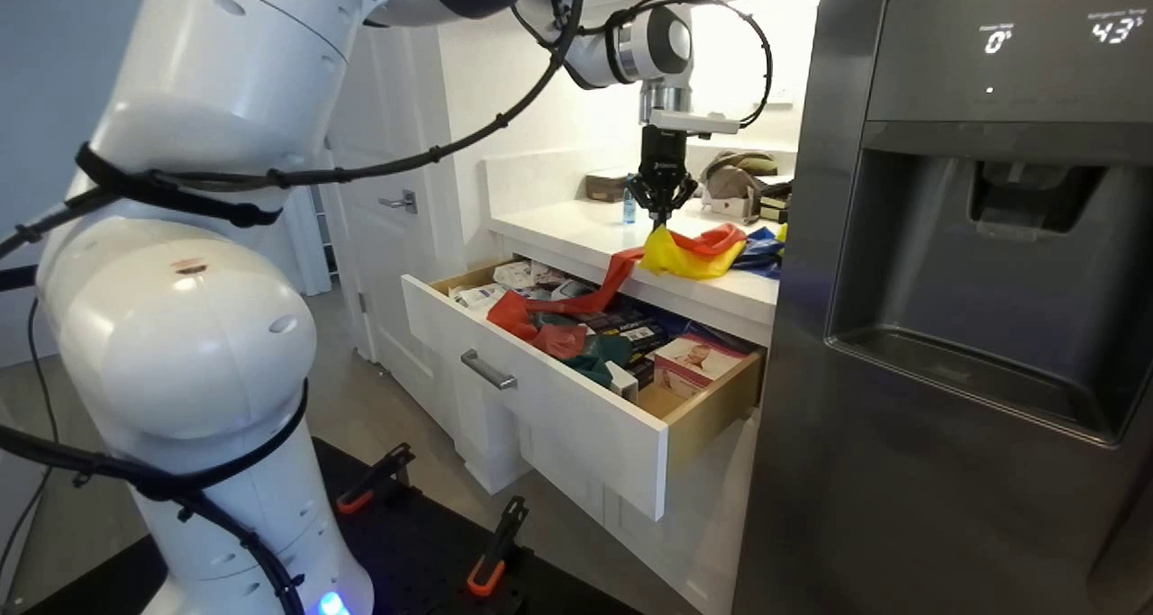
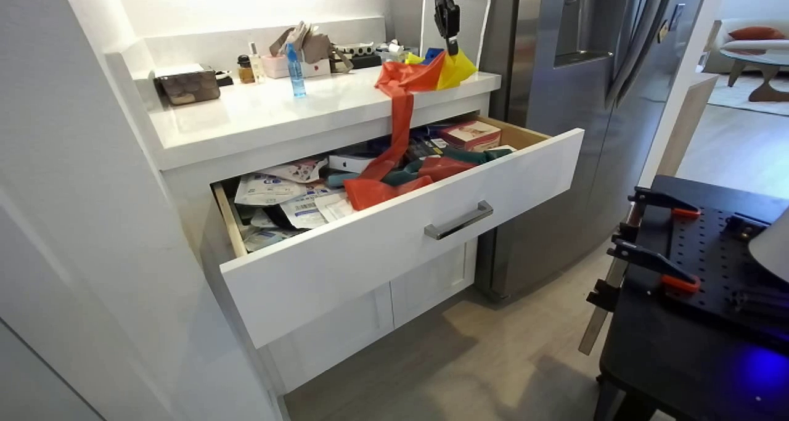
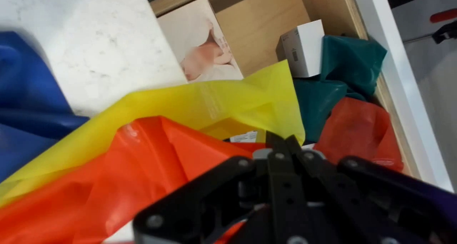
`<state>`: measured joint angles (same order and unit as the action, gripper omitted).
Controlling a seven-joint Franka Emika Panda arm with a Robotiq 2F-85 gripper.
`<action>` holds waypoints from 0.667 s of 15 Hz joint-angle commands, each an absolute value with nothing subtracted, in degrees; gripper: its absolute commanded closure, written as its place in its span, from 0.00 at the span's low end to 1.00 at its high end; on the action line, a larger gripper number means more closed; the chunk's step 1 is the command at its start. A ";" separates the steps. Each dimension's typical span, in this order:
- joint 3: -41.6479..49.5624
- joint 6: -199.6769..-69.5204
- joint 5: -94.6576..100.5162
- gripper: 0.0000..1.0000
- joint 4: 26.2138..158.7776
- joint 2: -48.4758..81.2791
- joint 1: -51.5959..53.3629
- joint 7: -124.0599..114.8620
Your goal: Open the top drawer, put all 3 bands inside and then close the drawer
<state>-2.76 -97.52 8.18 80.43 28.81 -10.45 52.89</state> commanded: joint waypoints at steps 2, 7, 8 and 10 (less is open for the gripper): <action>-3.98 -102.04 7.52 1.00 97.08 17.26 -7.56 56.43; -6.50 -105.86 5.64 1.00 111.62 7.36 -2.93 57.12; -7.06 -107.43 5.18 1.00 114.73 5.31 -1.68 56.58; -8.22 -113.18 4.61 1.00 121.13 1.42 1.07 54.87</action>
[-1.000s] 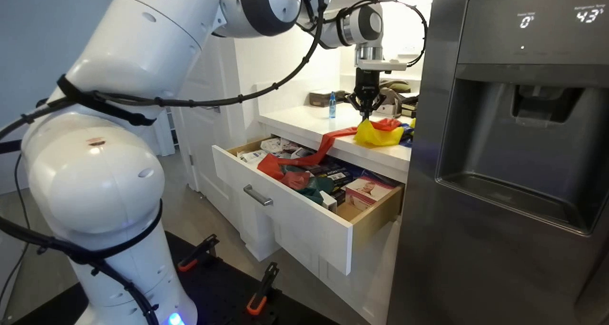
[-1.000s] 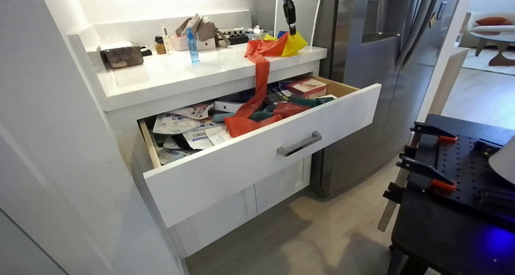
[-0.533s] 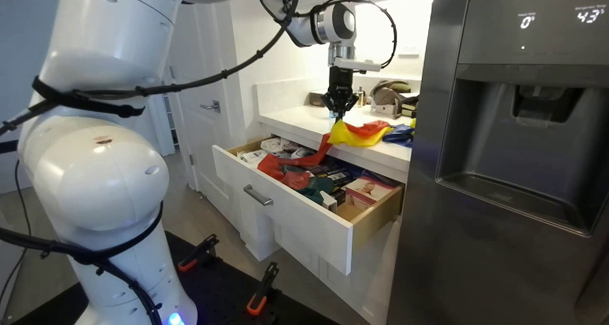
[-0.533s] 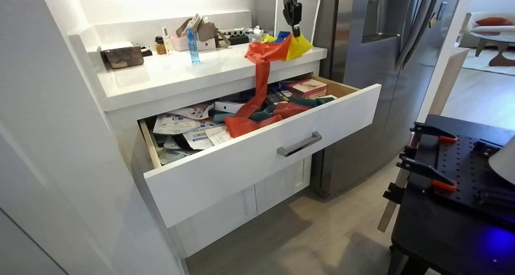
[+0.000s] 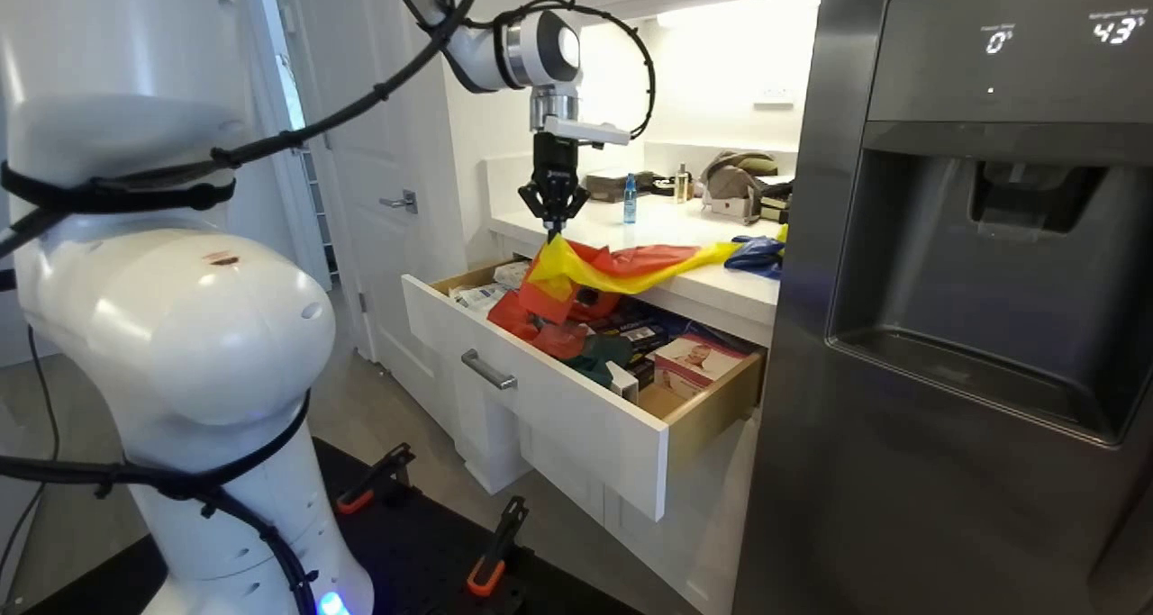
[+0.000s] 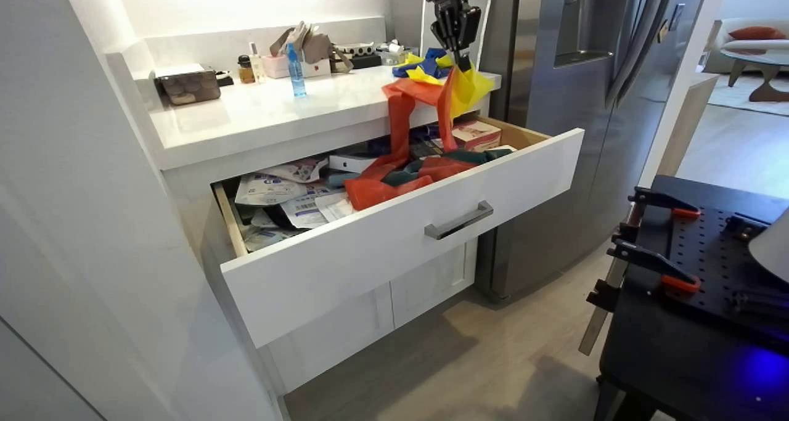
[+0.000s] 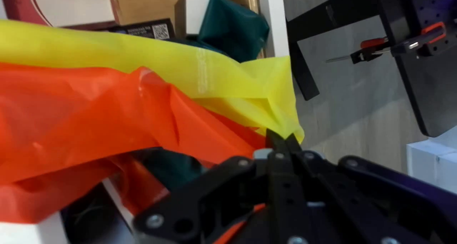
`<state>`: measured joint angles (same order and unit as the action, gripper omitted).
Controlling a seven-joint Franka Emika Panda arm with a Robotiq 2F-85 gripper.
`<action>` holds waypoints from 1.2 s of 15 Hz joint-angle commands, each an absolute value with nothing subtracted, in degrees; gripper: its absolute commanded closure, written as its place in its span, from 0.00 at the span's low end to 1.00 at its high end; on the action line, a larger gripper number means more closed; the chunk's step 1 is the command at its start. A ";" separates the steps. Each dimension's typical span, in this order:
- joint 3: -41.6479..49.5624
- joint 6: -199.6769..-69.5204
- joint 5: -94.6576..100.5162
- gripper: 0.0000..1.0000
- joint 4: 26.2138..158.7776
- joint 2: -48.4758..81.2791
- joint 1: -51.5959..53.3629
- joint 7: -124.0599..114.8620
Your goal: Open the top drawer, put all 3 bands inside and then close the drawer
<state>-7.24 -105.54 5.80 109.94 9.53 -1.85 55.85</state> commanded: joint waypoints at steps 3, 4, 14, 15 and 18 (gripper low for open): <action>-9.05 -122.01 4.80 1.00 123.41 0.80 4.39 52.28; -9.10 -124.32 4.93 1.00 123.61 1.11 5.19 51.61; -10.54 -138.70 5.59 0.74 119.56 9.65 8.84 47.71; -10.59 -139.61 6.06 0.72 119.29 10.38 8.91 47.19; -10.09 -143.55 7.31 0.50 118.73 11.67 8.53 46.45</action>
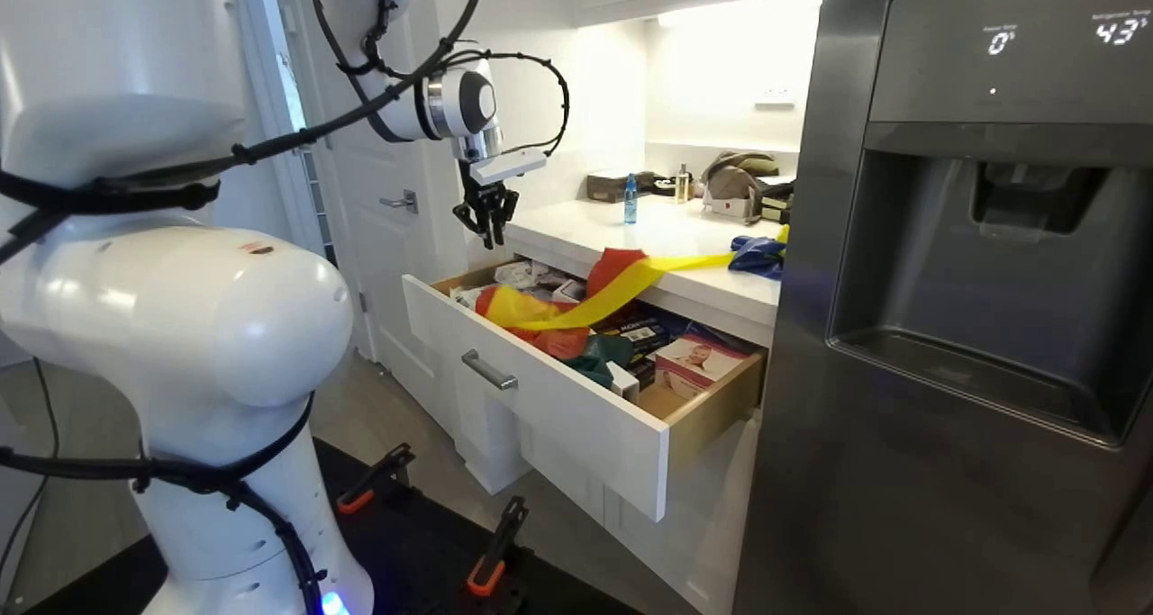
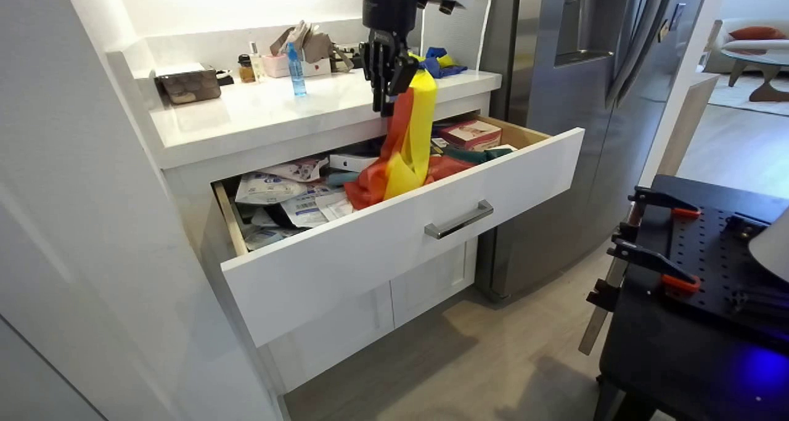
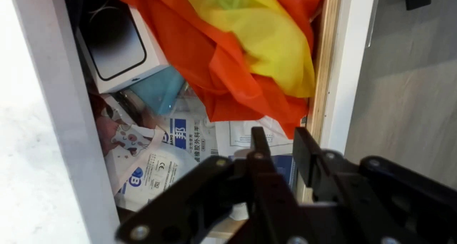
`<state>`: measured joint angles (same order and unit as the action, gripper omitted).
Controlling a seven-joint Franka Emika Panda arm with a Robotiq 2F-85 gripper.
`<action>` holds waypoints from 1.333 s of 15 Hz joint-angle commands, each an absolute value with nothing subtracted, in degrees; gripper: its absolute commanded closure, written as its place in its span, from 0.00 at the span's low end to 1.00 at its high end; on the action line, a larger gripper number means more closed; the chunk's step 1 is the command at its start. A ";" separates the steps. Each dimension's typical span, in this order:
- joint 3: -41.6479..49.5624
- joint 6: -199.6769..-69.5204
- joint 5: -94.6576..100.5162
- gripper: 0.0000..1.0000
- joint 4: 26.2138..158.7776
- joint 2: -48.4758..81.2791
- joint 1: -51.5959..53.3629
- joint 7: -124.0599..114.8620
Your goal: Open the top drawer, put all 3 bands inside and then close the drawer
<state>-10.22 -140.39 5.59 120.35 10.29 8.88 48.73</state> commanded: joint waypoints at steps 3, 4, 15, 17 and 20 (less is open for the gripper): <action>-8.87 -146.96 8.94 0.28 117.90 11.64 7.50 45.30; -8.36 -147.77 9.10 0.20 117.66 11.32 6.92 45.19; -0.45 -146.10 11.19 0.00 106.37 12.41 0.66 32.98; 1.33 -144.83 13.57 0.00 103.85 13.54 0.14 27.79; 3.21 -142.15 16.47 0.00 99.45 16.04 -0.43 20.49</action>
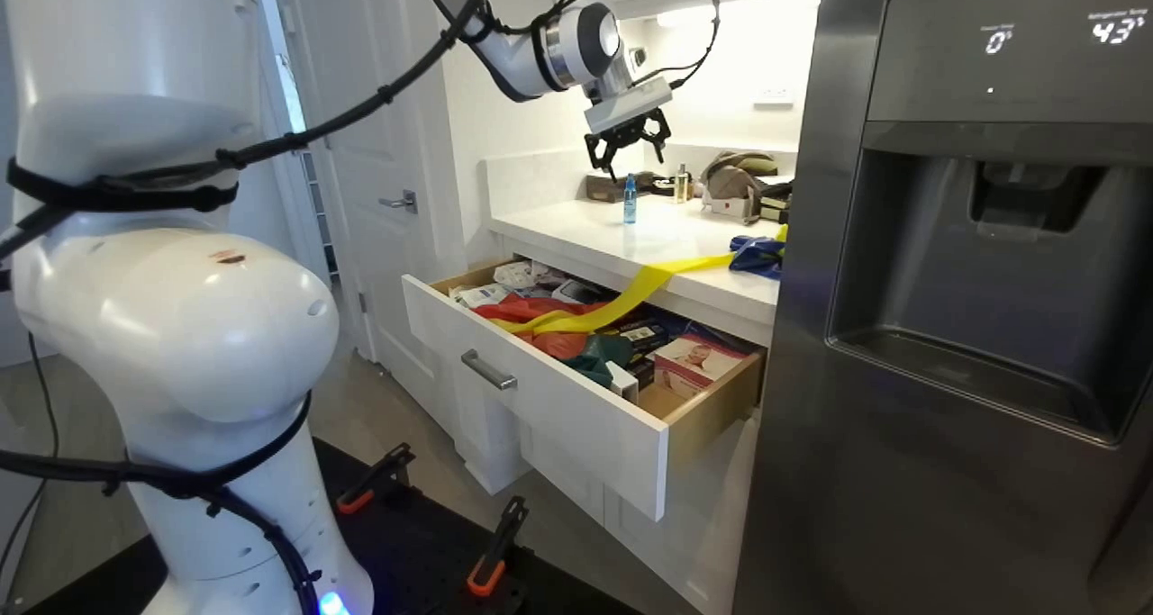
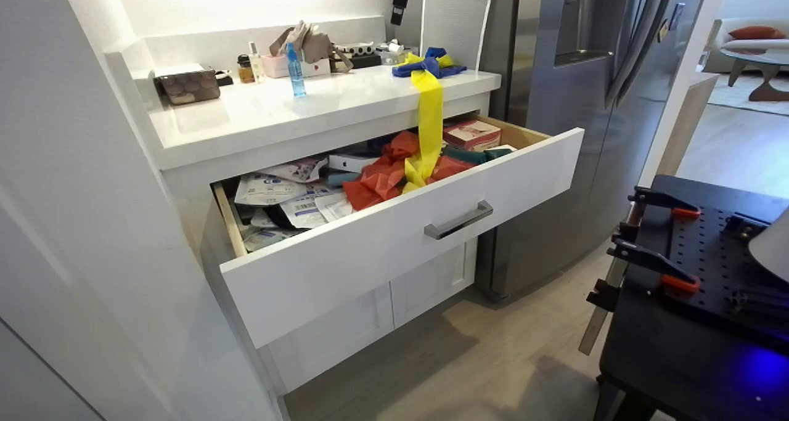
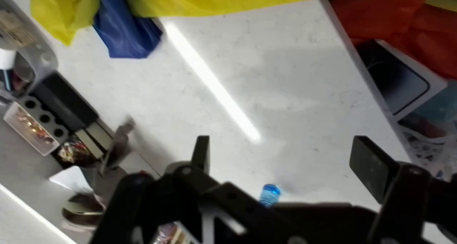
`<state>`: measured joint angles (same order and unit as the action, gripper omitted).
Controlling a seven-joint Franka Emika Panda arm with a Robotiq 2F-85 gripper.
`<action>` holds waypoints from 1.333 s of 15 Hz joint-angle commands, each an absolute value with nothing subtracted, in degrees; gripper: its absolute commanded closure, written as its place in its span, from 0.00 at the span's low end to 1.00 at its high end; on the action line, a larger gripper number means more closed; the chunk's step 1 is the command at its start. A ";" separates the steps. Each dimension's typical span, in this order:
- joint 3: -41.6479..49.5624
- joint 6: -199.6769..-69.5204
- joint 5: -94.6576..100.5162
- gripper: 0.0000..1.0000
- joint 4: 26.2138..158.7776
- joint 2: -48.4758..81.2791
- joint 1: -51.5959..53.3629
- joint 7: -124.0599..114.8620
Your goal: Open the top drawer, put all 3 bands inside and then close the drawer
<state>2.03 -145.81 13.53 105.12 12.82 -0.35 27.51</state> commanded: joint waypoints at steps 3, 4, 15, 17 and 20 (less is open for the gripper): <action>3.89 -137.72 15.41 0.00 94.23 19.45 -0.87 15.49; 3.81 -136.28 14.49 0.00 92.55 20.51 -1.16 14.45; 5.06 -123.32 3.87 0.00 74.11 32.55 -7.21 3.95; 5.45 -122.44 3.44 0.00 72.69 33.83 -8.57 2.99; 6.24 -121.49 3.54 0.00 71.36 35.74 -10.03 1.93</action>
